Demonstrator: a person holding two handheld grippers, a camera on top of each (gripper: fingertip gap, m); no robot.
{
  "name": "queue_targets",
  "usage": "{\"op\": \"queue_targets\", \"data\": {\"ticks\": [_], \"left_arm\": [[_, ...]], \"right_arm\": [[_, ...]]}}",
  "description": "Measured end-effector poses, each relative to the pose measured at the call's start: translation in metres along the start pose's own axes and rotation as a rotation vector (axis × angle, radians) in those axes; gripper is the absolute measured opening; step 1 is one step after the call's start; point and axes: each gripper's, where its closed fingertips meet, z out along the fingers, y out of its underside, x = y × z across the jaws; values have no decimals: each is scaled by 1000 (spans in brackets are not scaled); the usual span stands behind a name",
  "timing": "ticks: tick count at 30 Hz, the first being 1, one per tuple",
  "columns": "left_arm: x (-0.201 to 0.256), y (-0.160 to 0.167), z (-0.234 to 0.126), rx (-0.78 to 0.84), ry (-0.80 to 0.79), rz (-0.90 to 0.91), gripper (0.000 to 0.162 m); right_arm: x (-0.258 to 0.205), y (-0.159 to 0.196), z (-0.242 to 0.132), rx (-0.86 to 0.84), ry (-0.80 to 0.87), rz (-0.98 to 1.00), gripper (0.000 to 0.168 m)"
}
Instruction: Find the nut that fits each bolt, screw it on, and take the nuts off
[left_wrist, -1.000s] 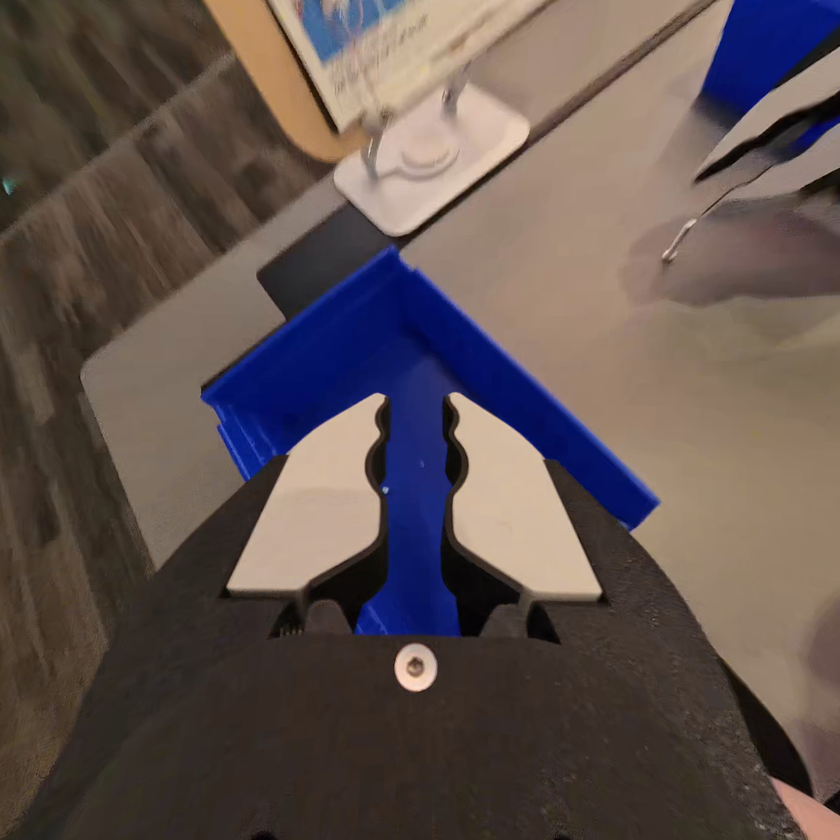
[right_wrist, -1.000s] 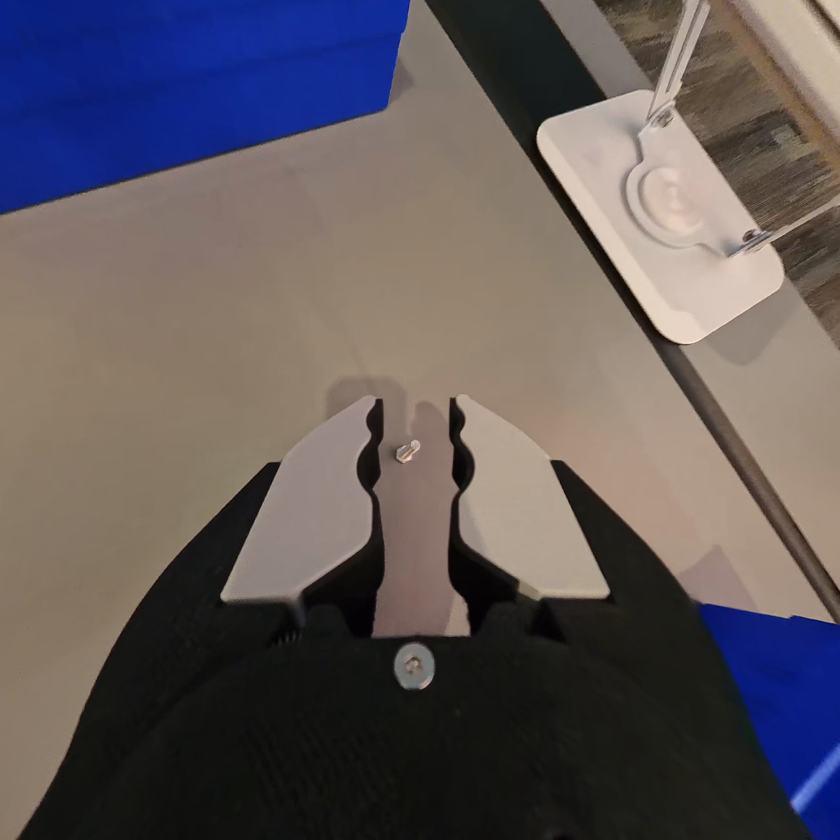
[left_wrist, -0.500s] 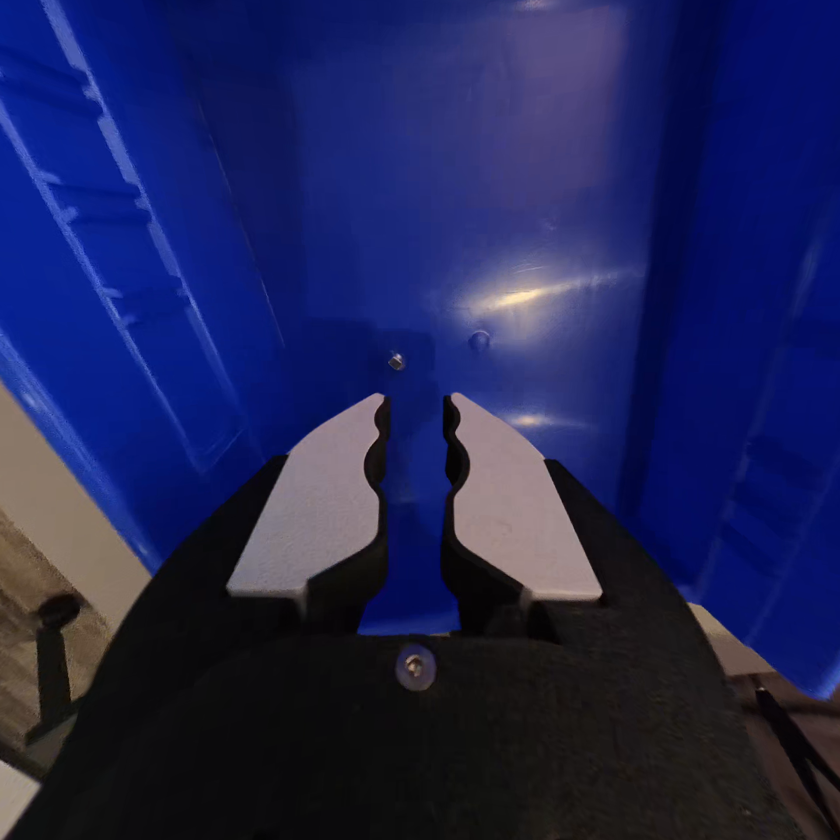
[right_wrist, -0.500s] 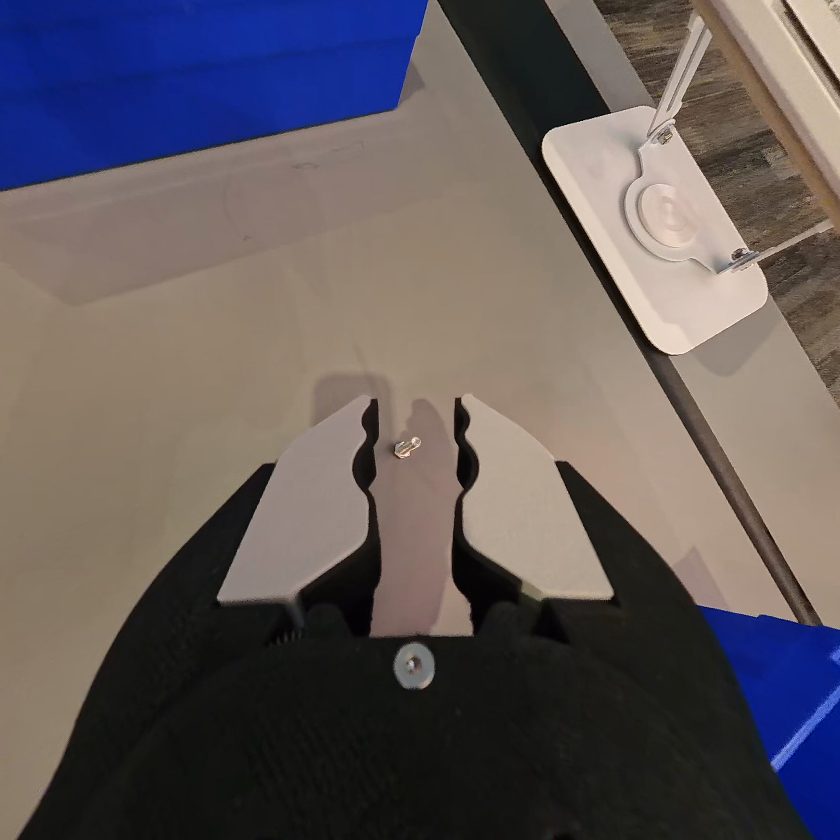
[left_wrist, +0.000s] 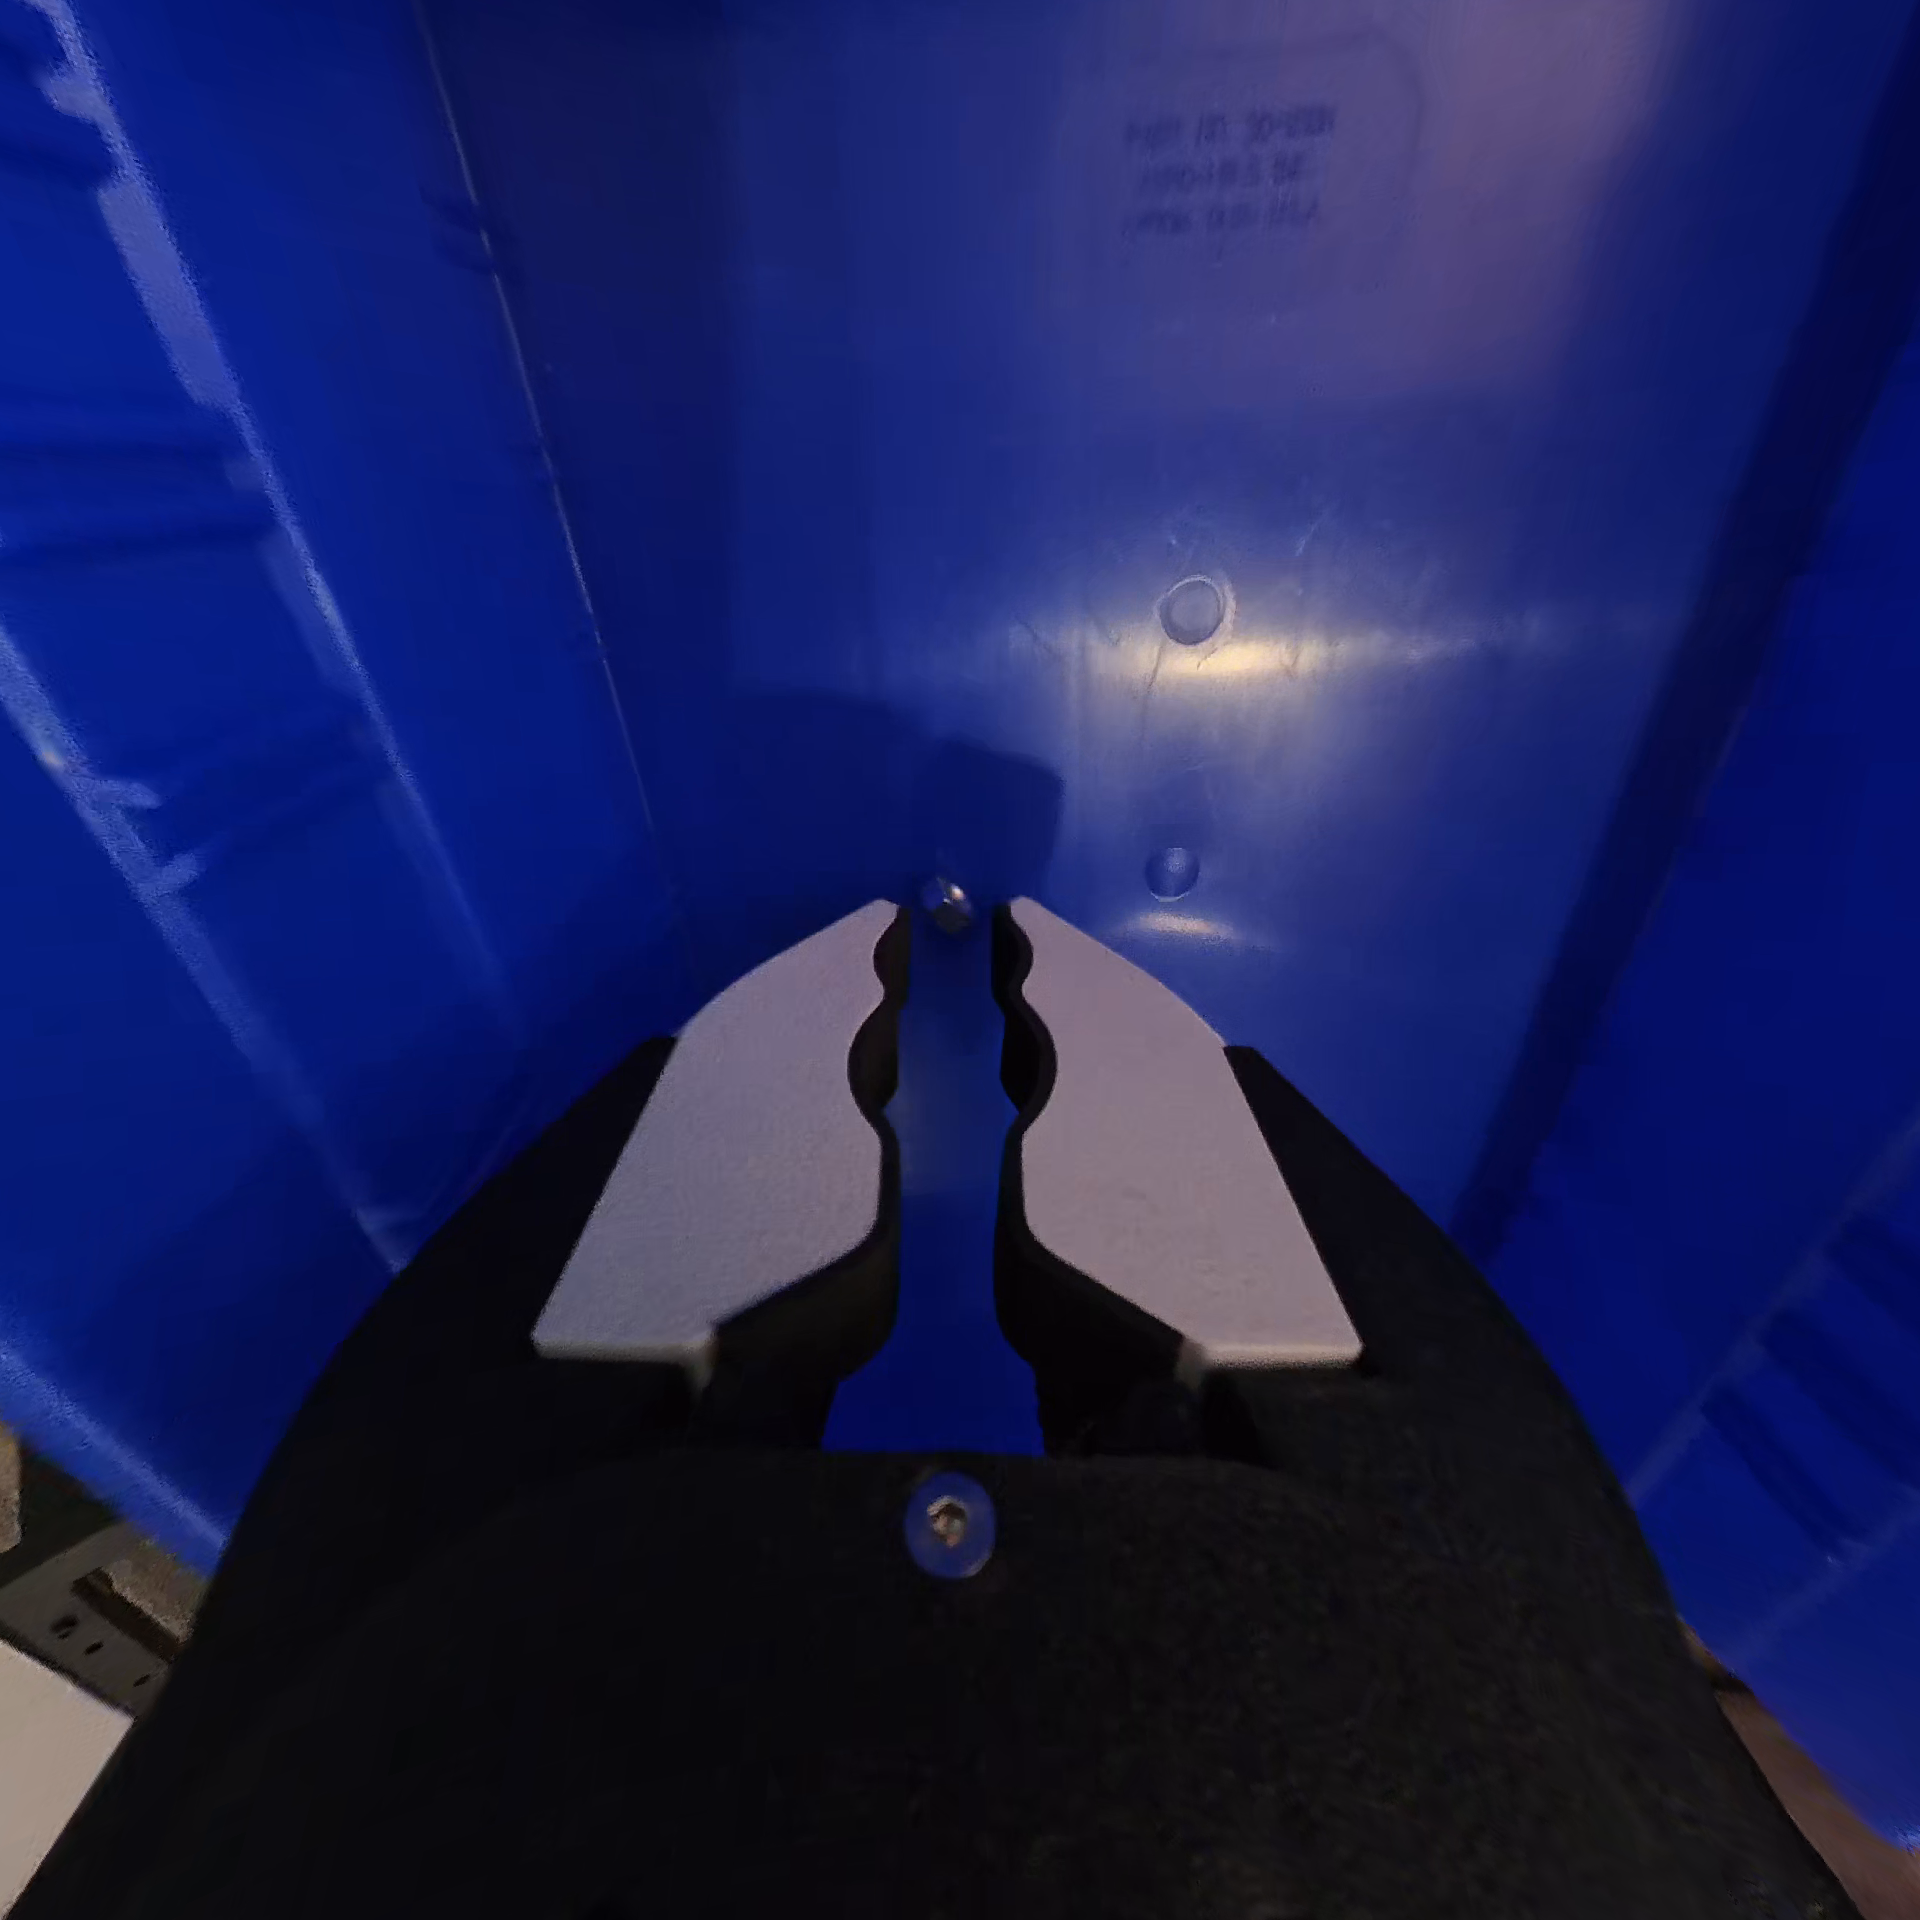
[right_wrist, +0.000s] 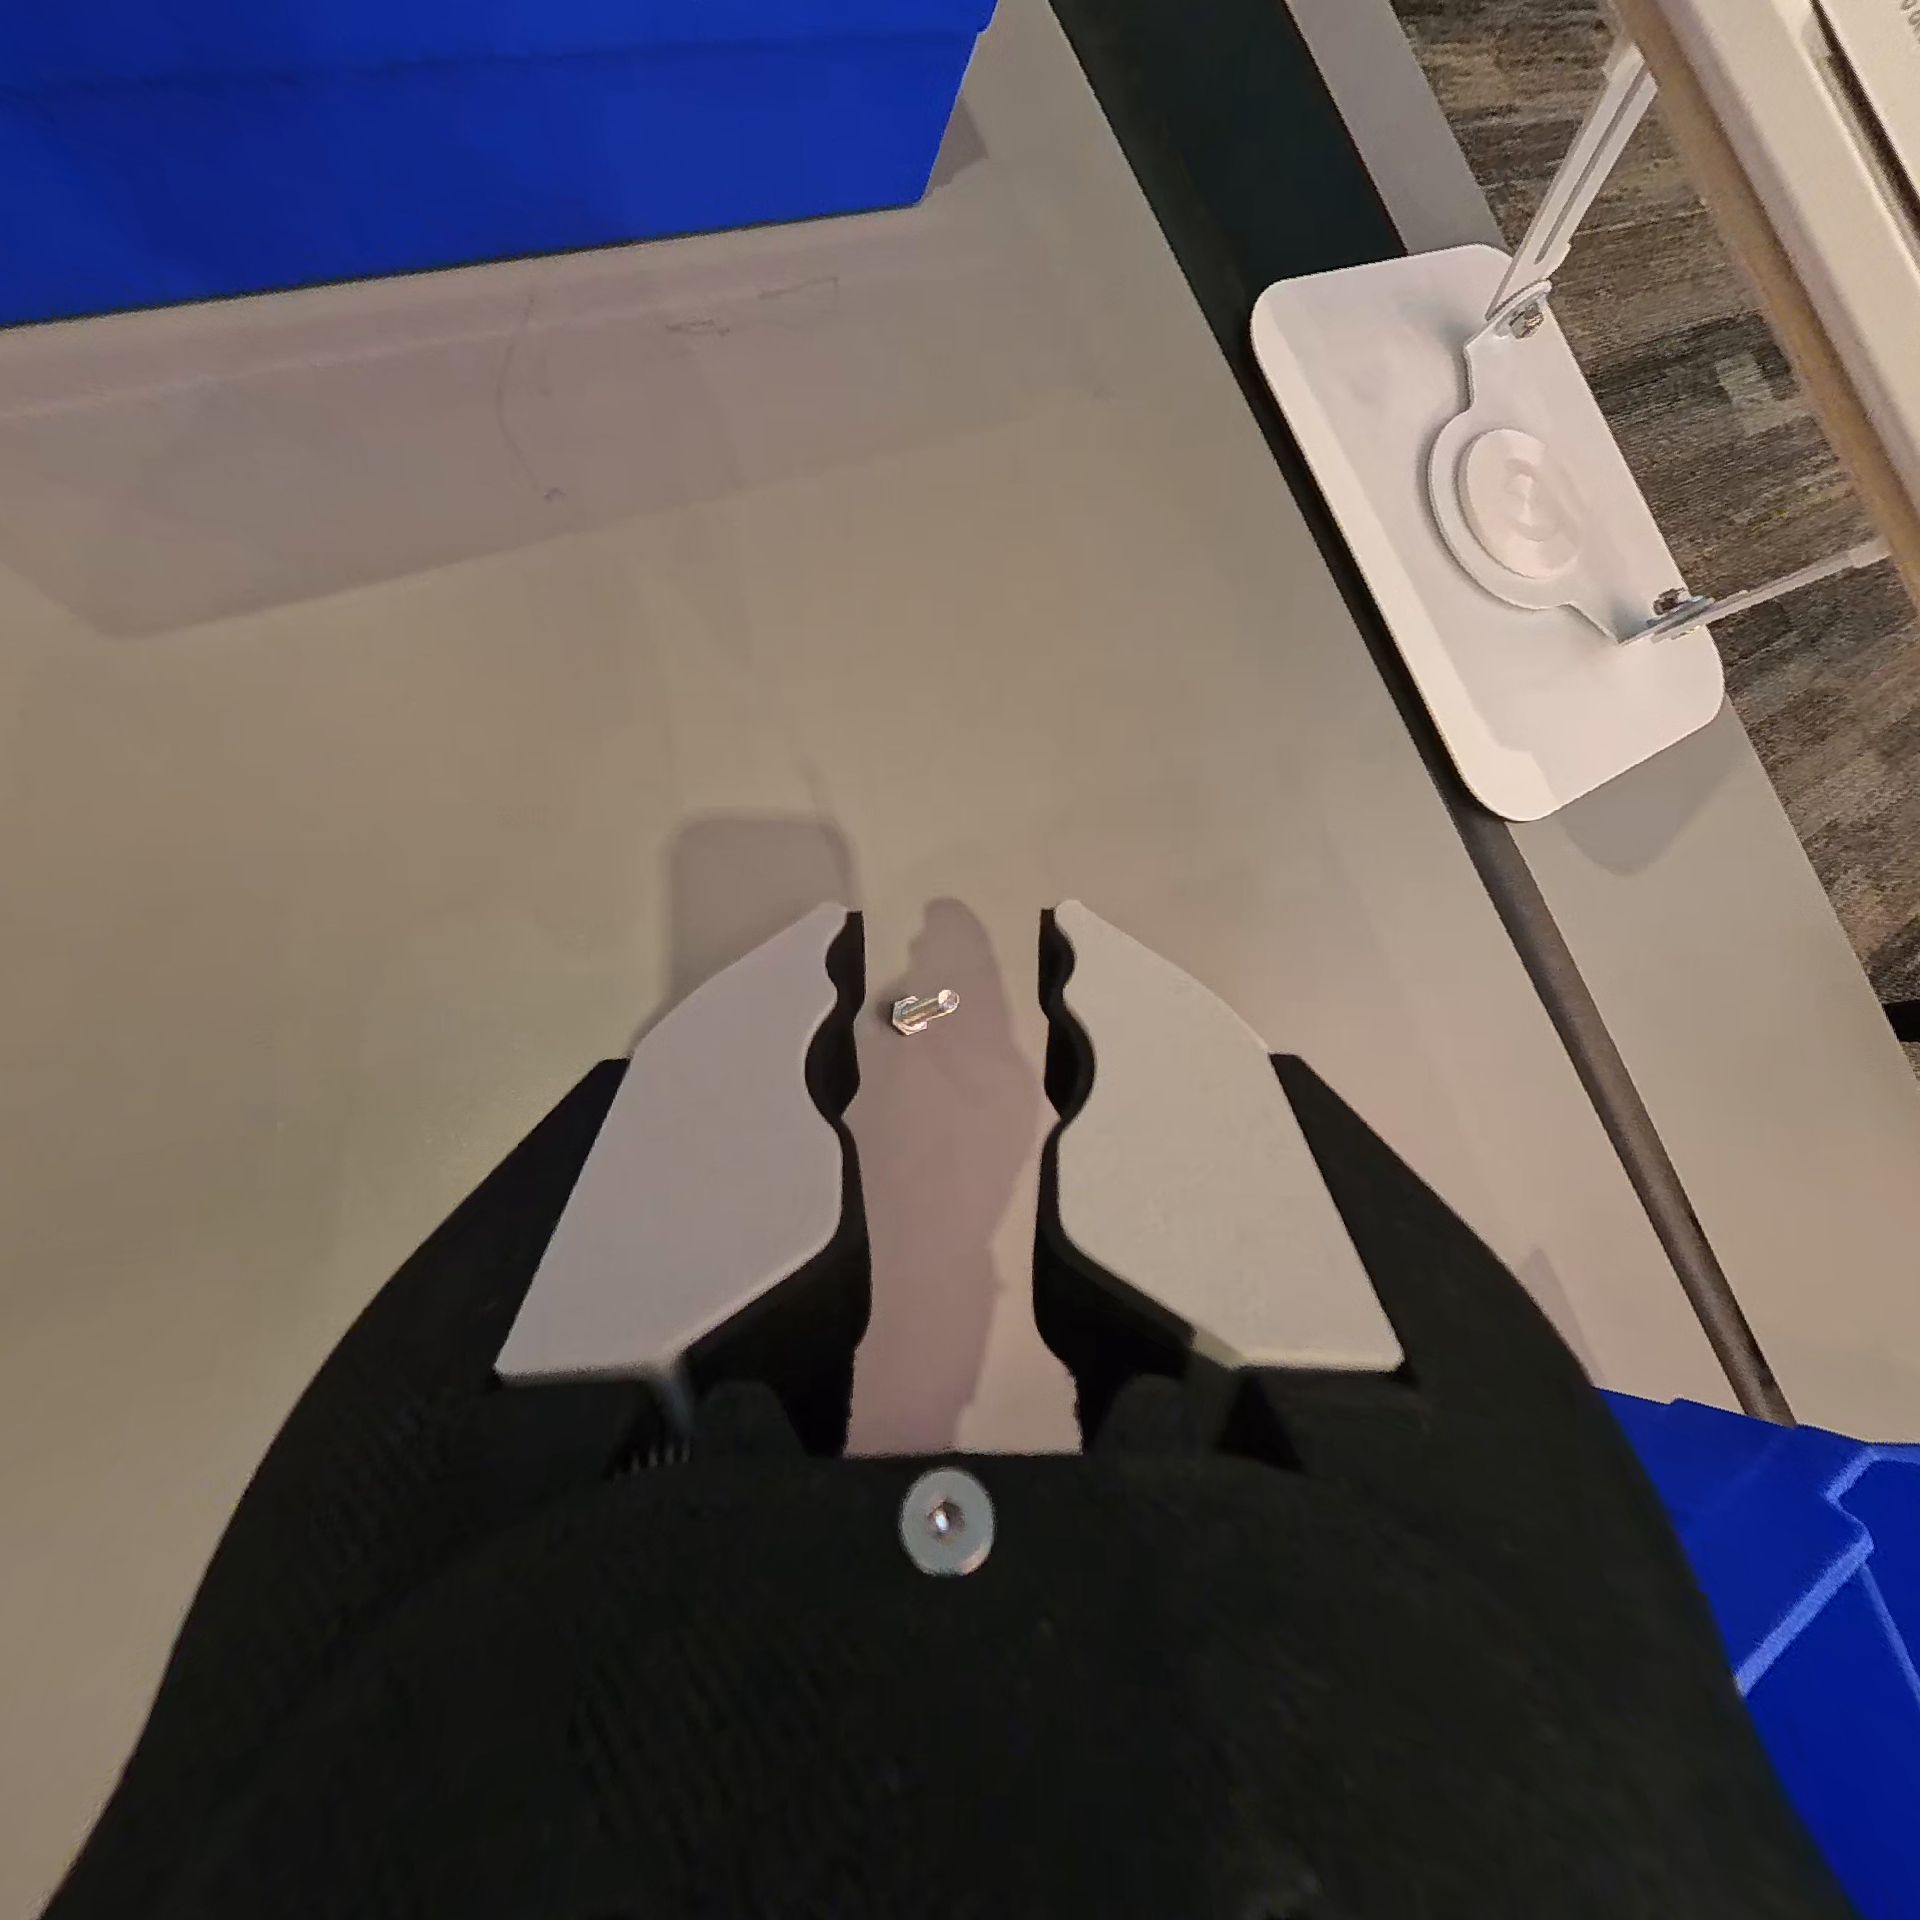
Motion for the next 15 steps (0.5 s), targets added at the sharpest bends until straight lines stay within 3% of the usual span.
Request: {"op": "queue_targets", "data": {"ticks": [15], "left_arm": [[2,-9,-4,43,6,76,5]], "right_arm": [[-2,7,5,-50,21,-53,33]]}}
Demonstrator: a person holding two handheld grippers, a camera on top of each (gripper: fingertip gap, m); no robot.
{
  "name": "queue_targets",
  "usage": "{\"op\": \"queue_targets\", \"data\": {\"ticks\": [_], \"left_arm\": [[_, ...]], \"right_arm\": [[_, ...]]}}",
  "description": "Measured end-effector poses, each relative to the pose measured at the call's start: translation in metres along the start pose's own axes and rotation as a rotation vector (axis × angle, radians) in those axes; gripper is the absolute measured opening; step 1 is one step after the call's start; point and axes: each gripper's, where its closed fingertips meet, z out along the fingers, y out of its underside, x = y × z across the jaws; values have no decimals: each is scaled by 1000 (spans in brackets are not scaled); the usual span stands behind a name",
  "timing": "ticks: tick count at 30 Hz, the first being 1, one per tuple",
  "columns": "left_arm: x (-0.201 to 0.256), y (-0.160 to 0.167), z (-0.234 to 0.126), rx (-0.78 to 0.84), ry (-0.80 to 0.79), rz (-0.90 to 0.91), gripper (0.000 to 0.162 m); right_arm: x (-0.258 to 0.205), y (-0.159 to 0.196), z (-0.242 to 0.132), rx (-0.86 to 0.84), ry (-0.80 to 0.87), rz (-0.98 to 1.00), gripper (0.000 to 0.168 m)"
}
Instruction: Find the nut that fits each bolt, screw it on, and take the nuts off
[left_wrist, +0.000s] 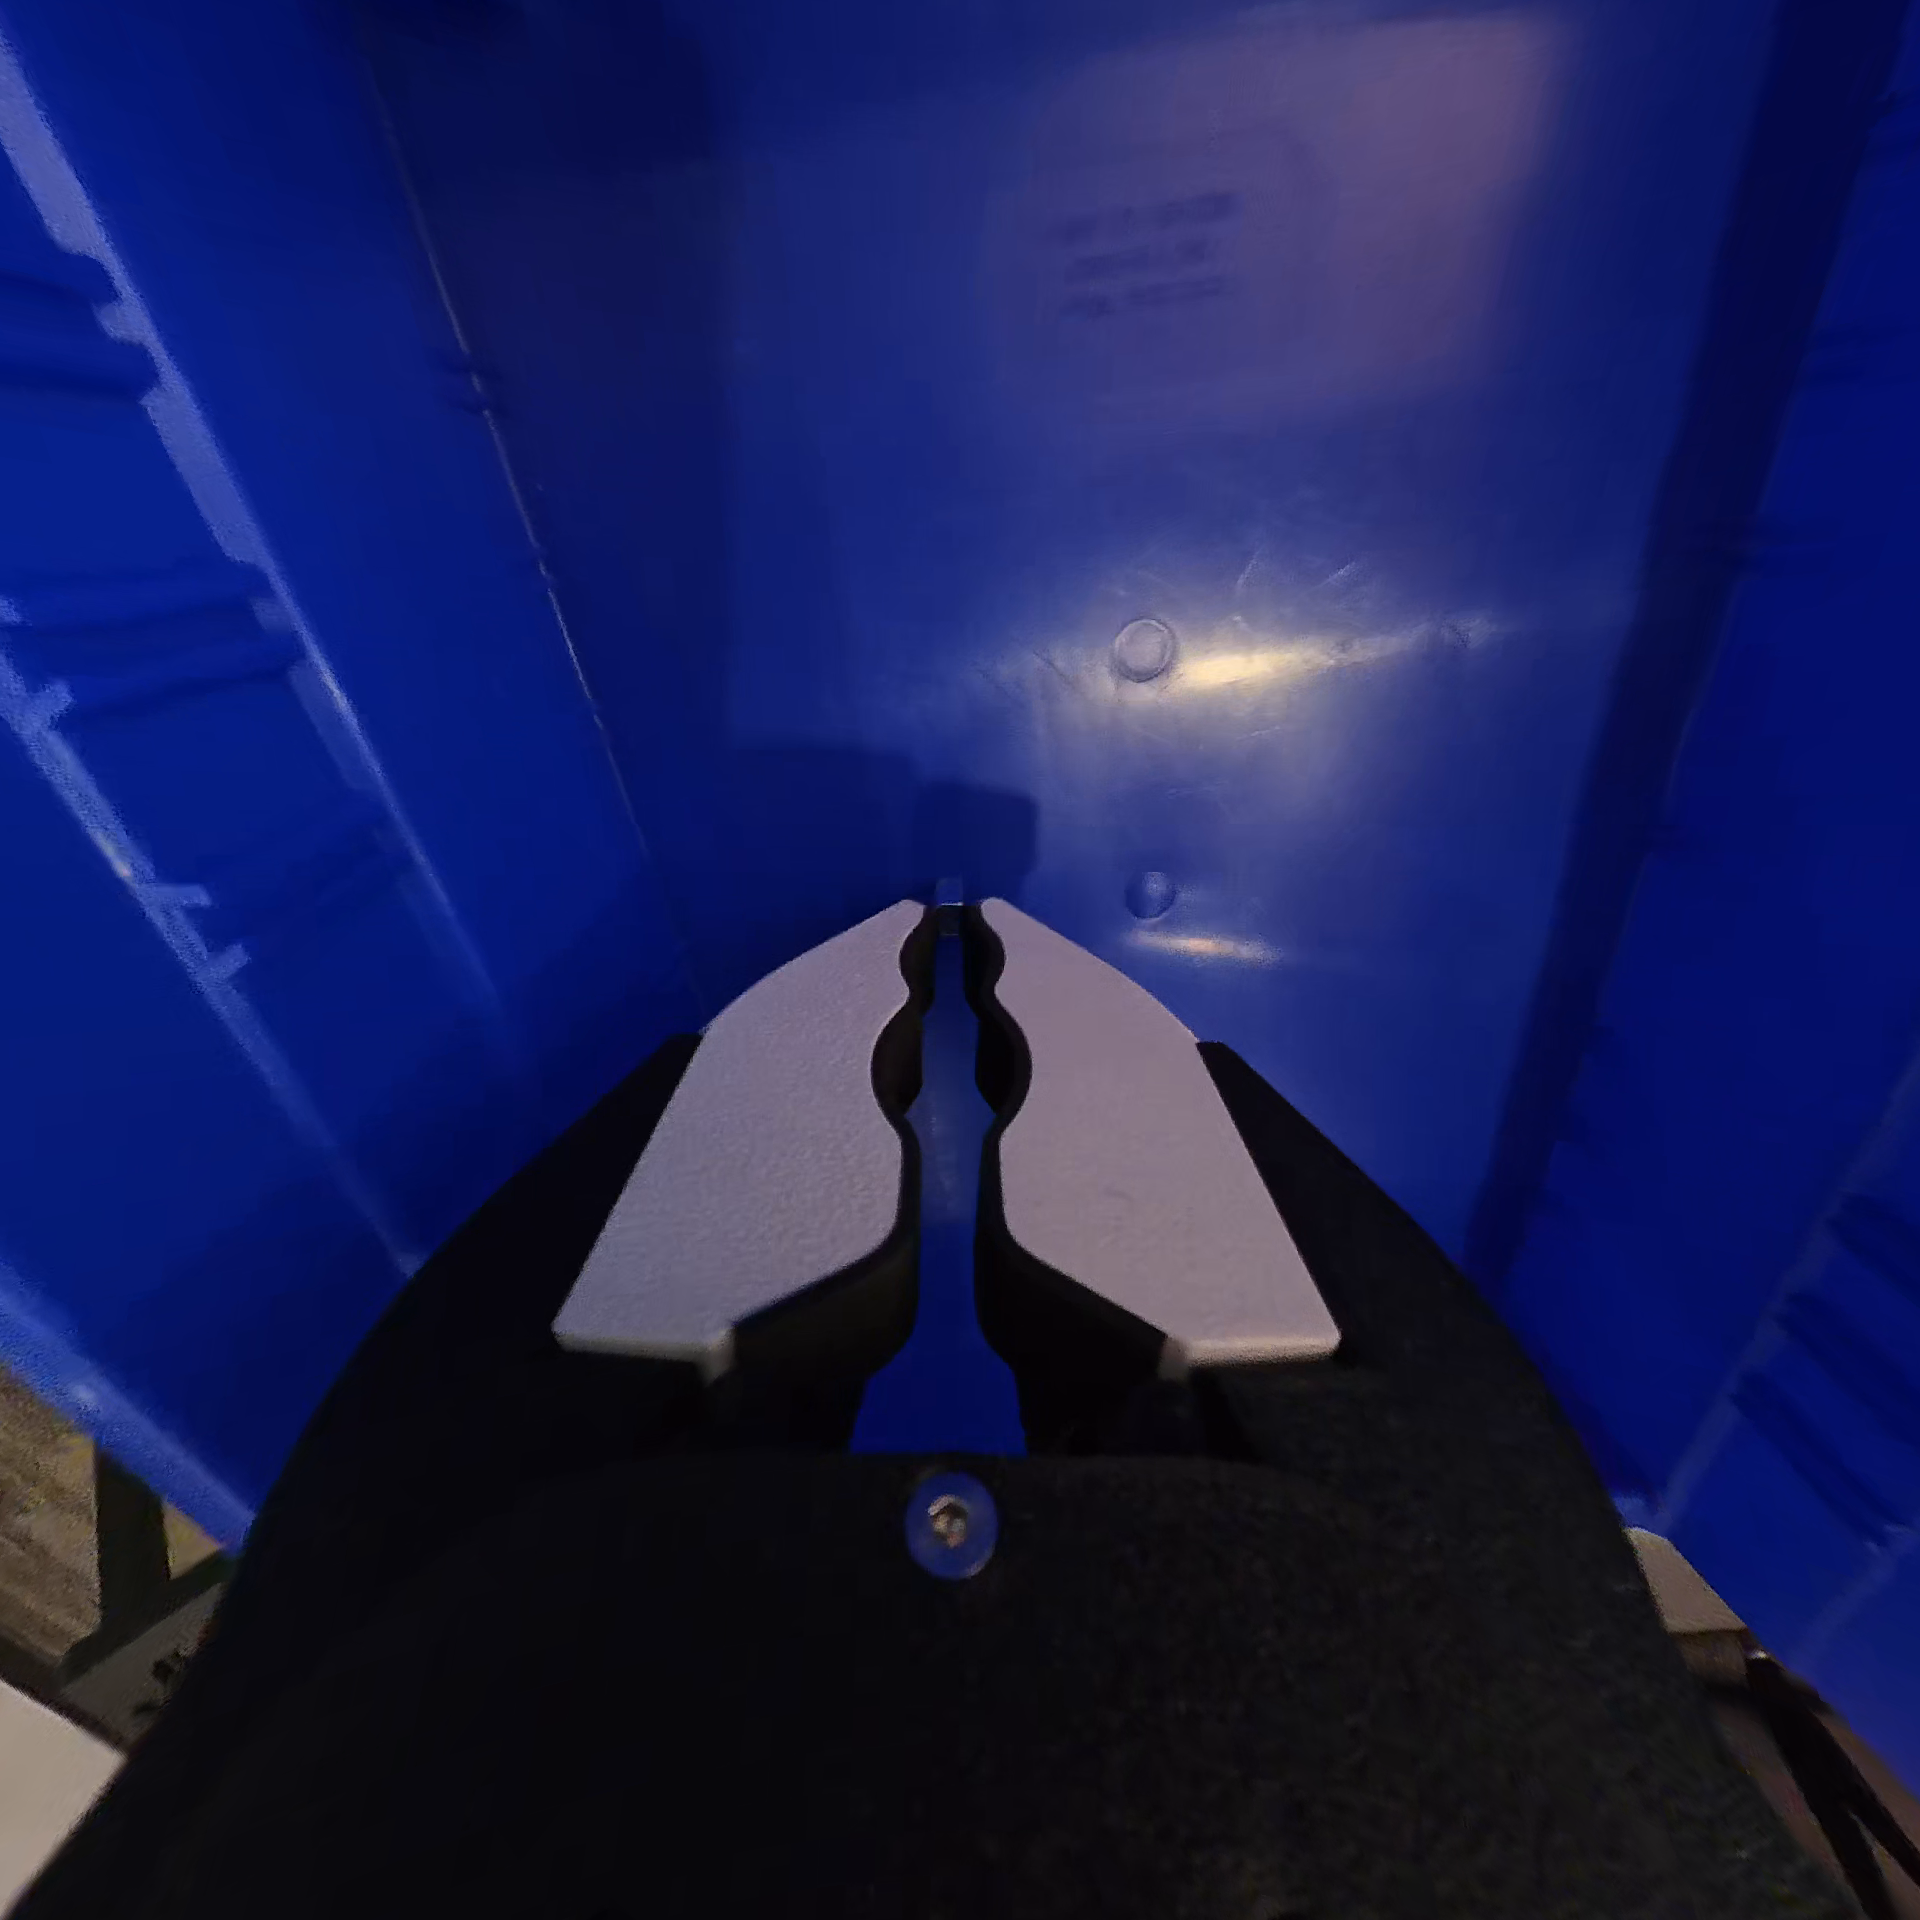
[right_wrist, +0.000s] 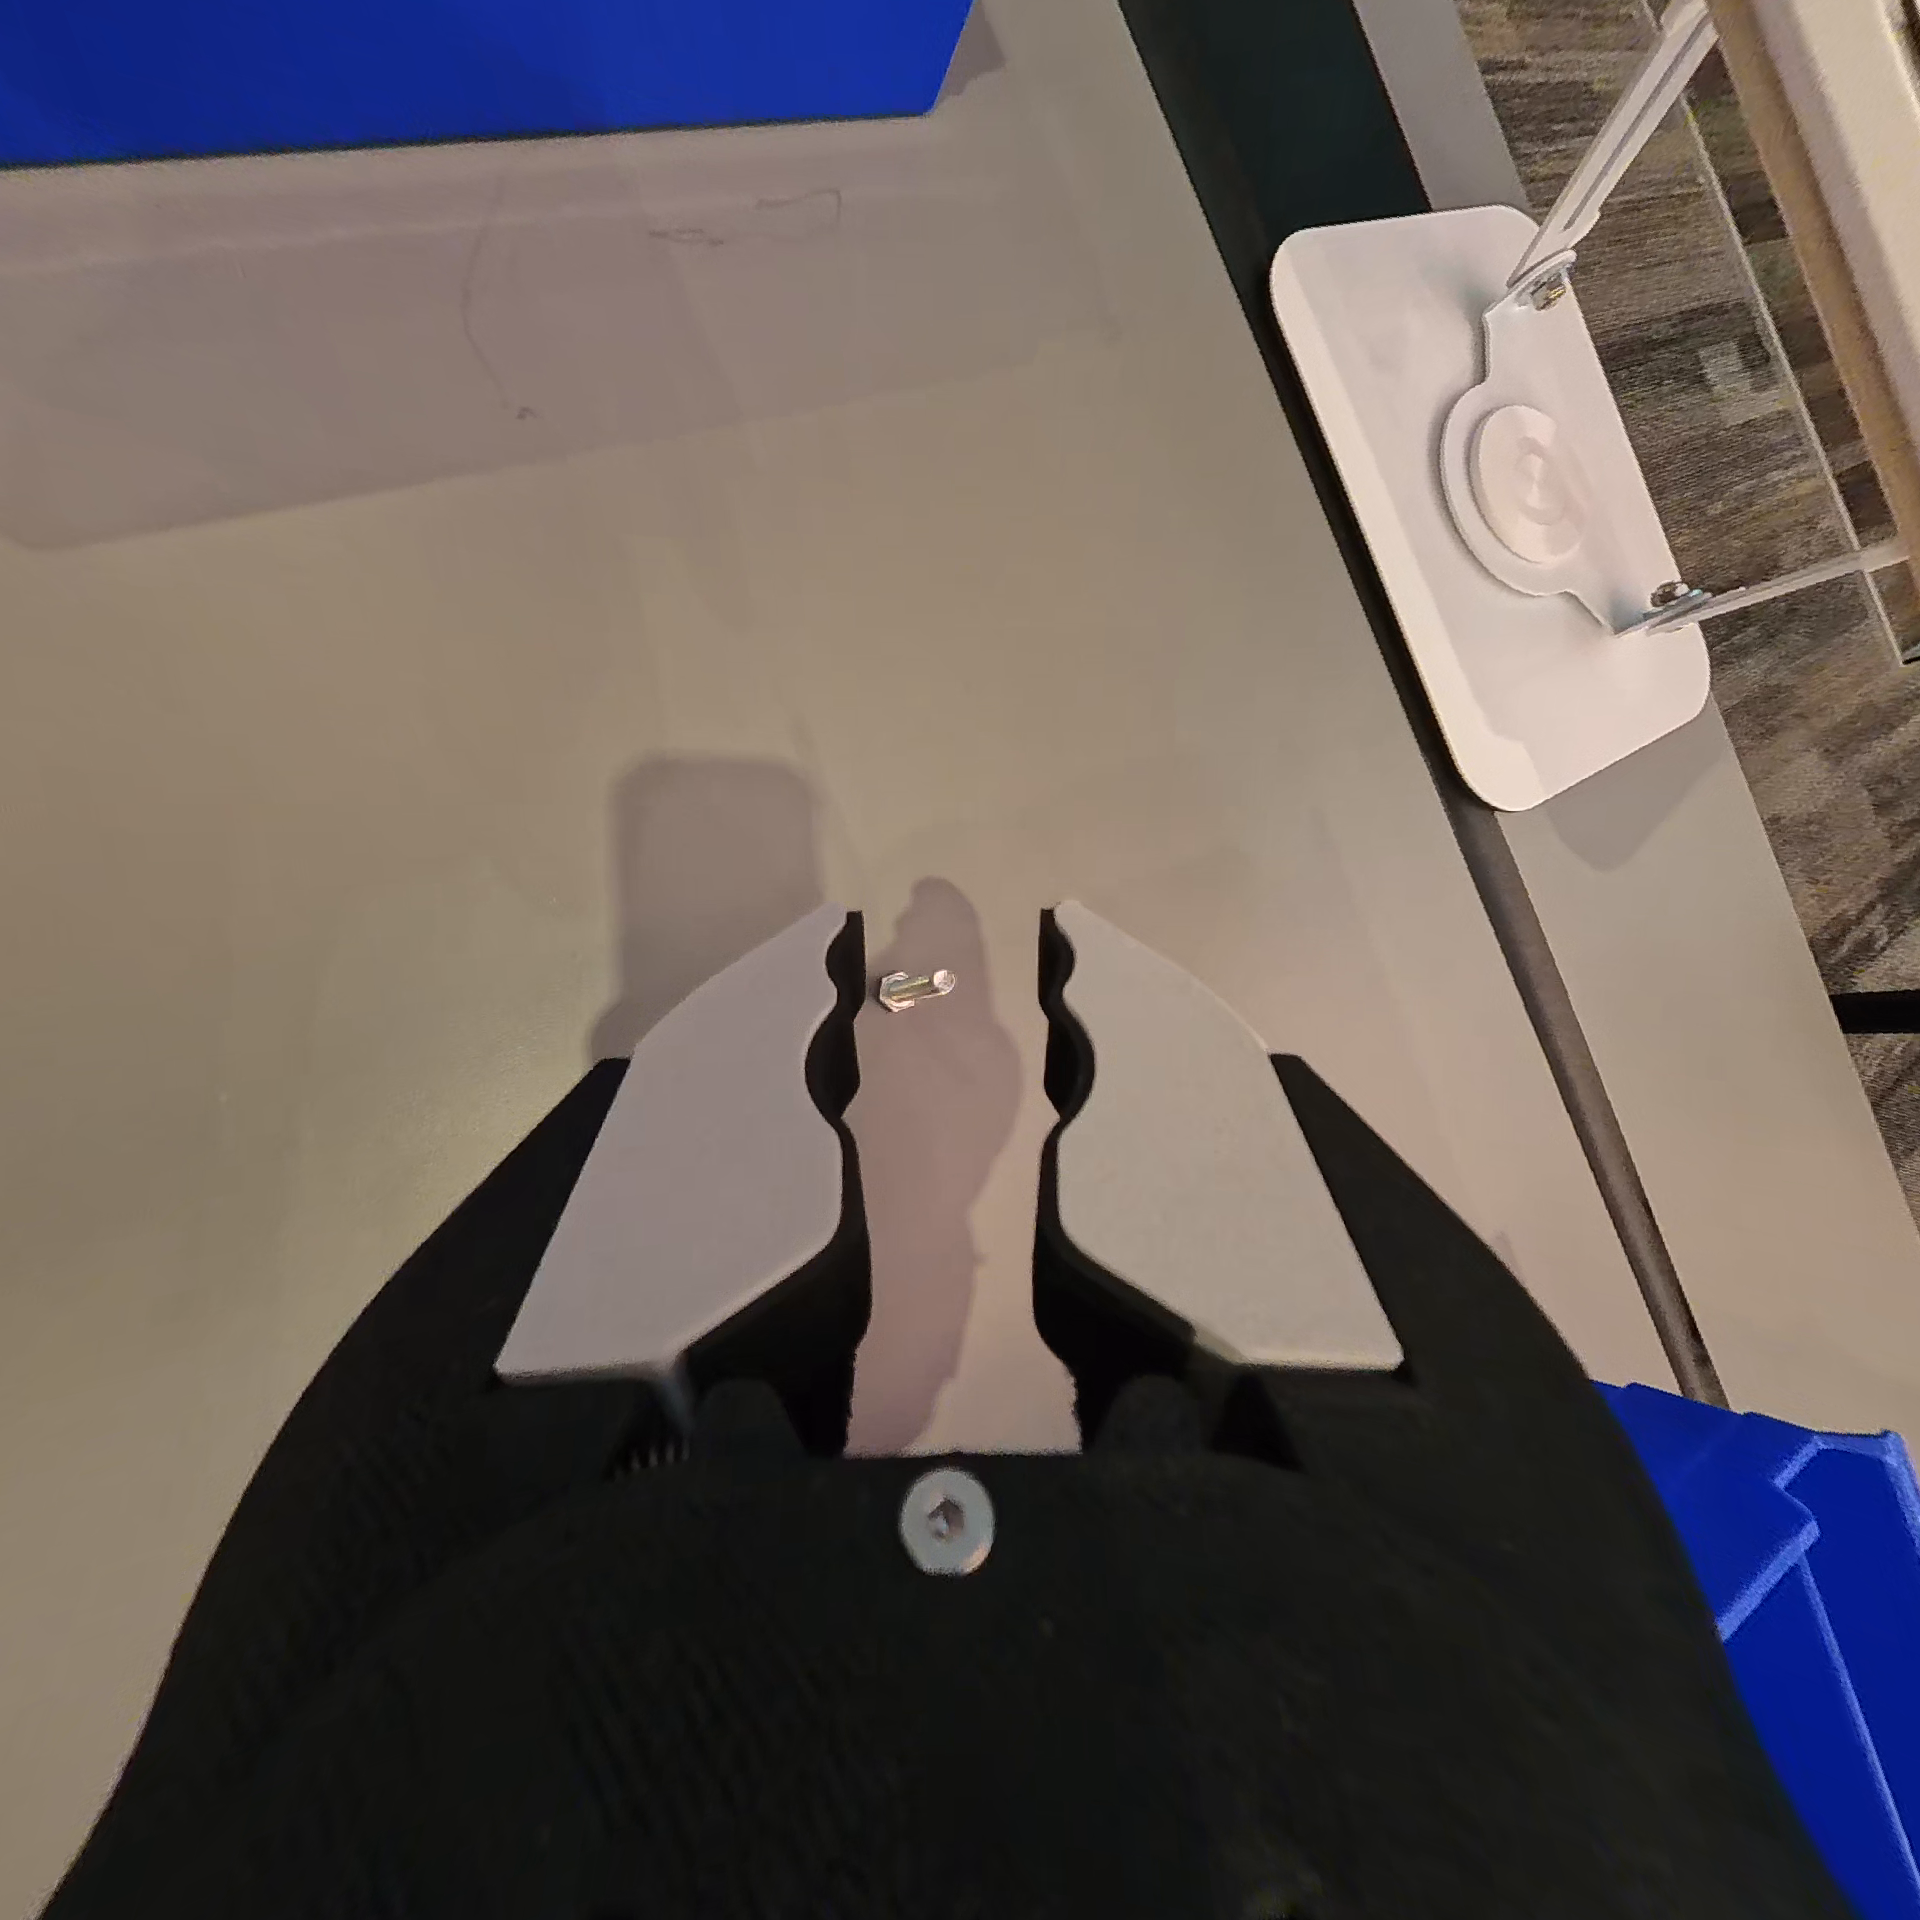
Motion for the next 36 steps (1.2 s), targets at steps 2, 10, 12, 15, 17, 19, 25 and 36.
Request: {"op": "queue_targets", "data": {"ticks": [2,10,12,15,17,19,25,36], "left_arm": [[4,-4,-7,38,13,18,5],[79,-31,-106,479,369,229,5],[128,-24,-154,621,612,367,5],[190,5,-209,736,880,585,4],[223,26,-234,767,1026,691,4],[251,46,-249,749,1160,775,4],[301,97,-247,514,1359,960,4],[319,113,-235,406,1375,1014,4]], "right_arm": [[0,0,0,1,1,0,33],[11,-16,-17,89,66,-20,32],[12,-39,-36,233,77,-34,32],[-12,-86,-84,579,-14,-90,32],[-32,-109,-121,788,-68,-147,32],[-49,-121,-148,906,-80,-211,30],[-89,-128,-176,968,-39,-475,27],[-107,-129,-181,977,-42,-564,18]]}}
